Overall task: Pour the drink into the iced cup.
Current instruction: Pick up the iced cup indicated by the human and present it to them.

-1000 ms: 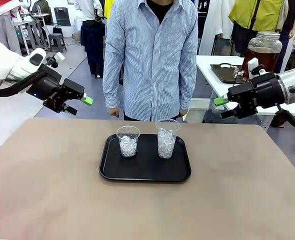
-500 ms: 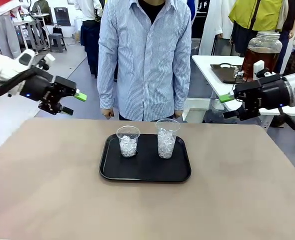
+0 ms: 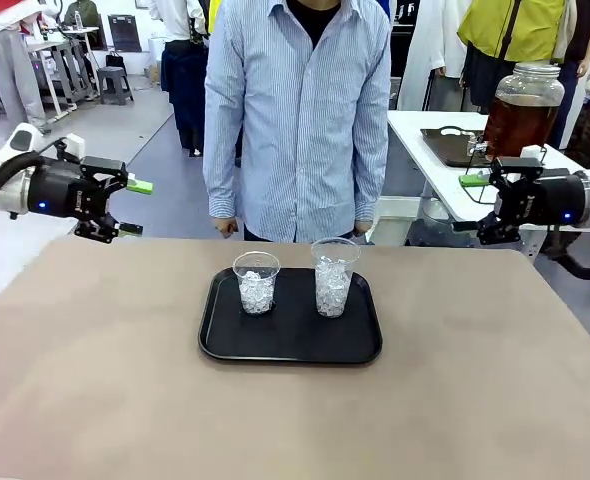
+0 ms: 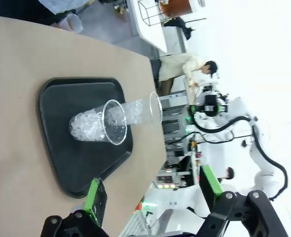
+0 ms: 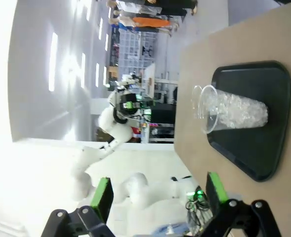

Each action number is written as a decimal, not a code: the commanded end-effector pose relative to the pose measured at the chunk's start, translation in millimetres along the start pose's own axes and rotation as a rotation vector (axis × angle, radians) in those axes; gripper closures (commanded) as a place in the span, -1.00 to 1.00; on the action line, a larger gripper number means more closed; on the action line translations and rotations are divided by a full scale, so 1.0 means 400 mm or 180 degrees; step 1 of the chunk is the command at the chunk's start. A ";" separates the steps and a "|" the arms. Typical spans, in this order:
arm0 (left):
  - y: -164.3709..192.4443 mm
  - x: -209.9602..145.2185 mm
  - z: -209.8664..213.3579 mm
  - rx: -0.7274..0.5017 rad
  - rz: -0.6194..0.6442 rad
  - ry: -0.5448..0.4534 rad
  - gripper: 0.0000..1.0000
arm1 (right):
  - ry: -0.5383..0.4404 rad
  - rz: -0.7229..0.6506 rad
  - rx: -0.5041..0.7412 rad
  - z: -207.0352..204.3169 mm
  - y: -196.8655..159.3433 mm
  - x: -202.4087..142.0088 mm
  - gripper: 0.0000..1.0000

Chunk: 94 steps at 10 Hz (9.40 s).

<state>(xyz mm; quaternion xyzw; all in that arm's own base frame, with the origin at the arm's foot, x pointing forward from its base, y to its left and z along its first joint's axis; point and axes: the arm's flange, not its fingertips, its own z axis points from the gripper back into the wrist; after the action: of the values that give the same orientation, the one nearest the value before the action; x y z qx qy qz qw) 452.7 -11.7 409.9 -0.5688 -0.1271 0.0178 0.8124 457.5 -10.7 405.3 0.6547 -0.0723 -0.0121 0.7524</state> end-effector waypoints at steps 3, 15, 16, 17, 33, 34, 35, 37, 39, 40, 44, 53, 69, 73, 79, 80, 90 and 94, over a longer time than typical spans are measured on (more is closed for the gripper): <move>0.048 0.088 -0.030 -0.0388 0.0135 0.0415 -1.00 | 0.0019 -0.0272 0.0091 0.001 -0.030 0.087 -1.00; 0.057 0.092 -0.052 -0.0388 0.0140 0.0485 -1.00 | 0.0029 -0.0237 0.0068 -0.007 -0.052 0.091 -1.00; 0.057 0.092 -0.052 -0.0388 0.0140 0.0485 -1.00 | 0.0029 -0.0237 0.0068 -0.007 -0.052 0.091 -1.00; 0.057 0.092 -0.052 -0.0388 0.0140 0.0485 -1.00 | 0.0029 -0.0237 0.0068 -0.007 -0.052 0.091 -1.00; 0.057 0.092 -0.052 -0.0388 0.0140 0.0485 -1.00 | 0.0029 -0.0237 0.0068 -0.007 -0.052 0.091 -1.00; 0.057 0.092 -0.052 -0.0388 0.0140 0.0485 -1.00 | 0.0029 -0.0237 0.0068 -0.007 -0.052 0.091 -1.00; 0.057 0.092 -0.052 -0.0388 0.0140 0.0485 -1.00 | 0.0029 -0.0237 0.0068 -0.007 -0.052 0.091 -1.00; 0.057 0.092 -0.052 -0.0388 0.0140 0.0485 -1.00 | 0.0038 0.0164 0.0050 -0.012 -0.048 0.085 -1.00; 0.057 0.092 -0.052 -0.0388 0.0140 0.0485 -1.00 | -0.0076 0.1115 0.0143 -0.014 -0.055 0.064 -1.00; 0.057 0.092 -0.052 -0.0388 0.0140 0.0485 -1.00 | -0.0041 0.1595 0.0204 -0.016 -0.062 0.053 -1.00; 0.057 0.092 -0.052 -0.0388 0.0140 0.0485 -1.00 | 0.0163 0.2730 0.0202 -0.032 -0.060 0.036 -1.00; 0.057 0.092 -0.052 -0.0388 0.0140 0.0485 -1.00 | 0.0207 0.3744 0.0193 -0.089 -0.120 0.079 -1.00; 0.057 0.092 -0.052 -0.0388 0.0140 0.0485 -1.00 | -0.0027 0.4660 0.0144 -0.225 -0.282 0.100 -1.00; 0.057 0.092 -0.052 -0.0388 0.0140 0.0485 -1.00 | -0.0047 0.4514 0.0409 -0.305 -0.338 0.080 -1.00; 0.057 0.092 -0.052 -0.0388 0.0140 0.0485 -1.00 | -0.0151 0.4581 0.0375 -0.366 -0.392 0.085 -1.00; 0.057 0.092 -0.052 -0.0388 0.0140 0.0485 -1.00 | -0.0145 0.4575 0.0398 -0.372 -0.397 0.089 -1.00; 0.057 0.092 -0.052 -0.0388 0.0140 0.0485 -1.00 | -0.0063 0.4394 0.0554 -0.453 -0.444 0.089 -1.00; 0.057 0.092 -0.052 -0.0388 0.0140 0.0485 -1.00 | 0.0032 0.4396 0.0566 -0.498 -0.440 0.089 -1.00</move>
<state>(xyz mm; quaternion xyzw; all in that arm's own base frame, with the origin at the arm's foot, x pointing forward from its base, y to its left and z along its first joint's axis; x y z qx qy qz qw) 496.0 -16.1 387.7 -0.6157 -0.0495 -0.0185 0.7862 522.4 146.8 209.7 0.5241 -0.4638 0.4828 0.5265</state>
